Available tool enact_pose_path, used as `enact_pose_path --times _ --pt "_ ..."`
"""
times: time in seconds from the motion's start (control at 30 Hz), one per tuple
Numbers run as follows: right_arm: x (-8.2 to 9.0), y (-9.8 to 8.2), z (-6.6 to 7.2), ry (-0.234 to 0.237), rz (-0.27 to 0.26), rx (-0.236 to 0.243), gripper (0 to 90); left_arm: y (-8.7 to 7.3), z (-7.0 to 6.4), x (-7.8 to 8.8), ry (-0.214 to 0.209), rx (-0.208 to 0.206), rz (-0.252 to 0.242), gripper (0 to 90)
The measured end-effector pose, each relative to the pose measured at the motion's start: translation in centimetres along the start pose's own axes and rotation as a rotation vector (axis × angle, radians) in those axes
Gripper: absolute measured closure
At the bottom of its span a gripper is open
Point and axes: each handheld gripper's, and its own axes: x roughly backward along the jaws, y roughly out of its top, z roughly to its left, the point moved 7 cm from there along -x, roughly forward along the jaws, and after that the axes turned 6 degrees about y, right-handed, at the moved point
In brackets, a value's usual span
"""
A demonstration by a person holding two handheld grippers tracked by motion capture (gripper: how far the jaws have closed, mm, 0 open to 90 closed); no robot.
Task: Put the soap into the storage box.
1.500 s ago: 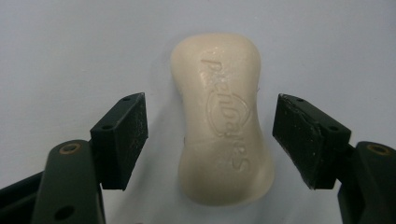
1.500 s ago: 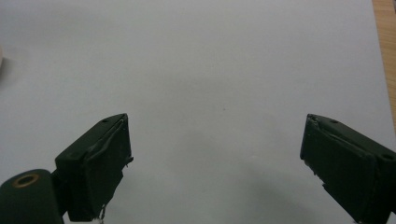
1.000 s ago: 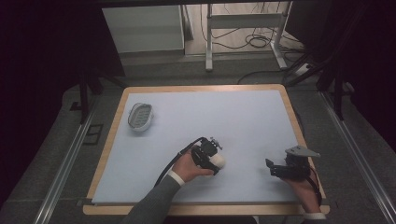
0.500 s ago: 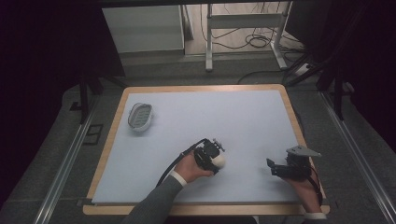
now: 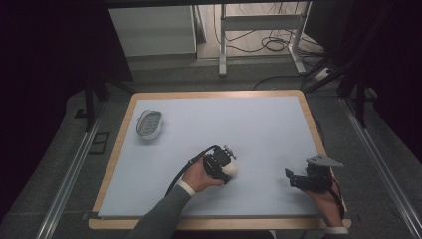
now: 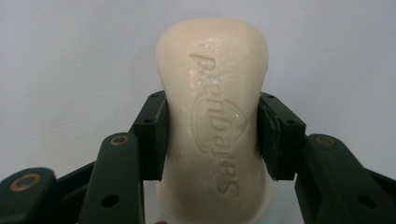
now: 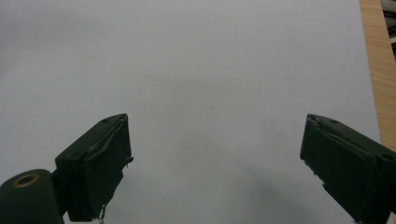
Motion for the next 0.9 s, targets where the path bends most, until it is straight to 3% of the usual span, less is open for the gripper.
enact_pose_path --times 0.9 --pt "0.0 -0.1 -0.1 -0.001 0.002 0.0 8.6 -0.2 3.0 2.6 0.033 0.059 -0.057 49.8"
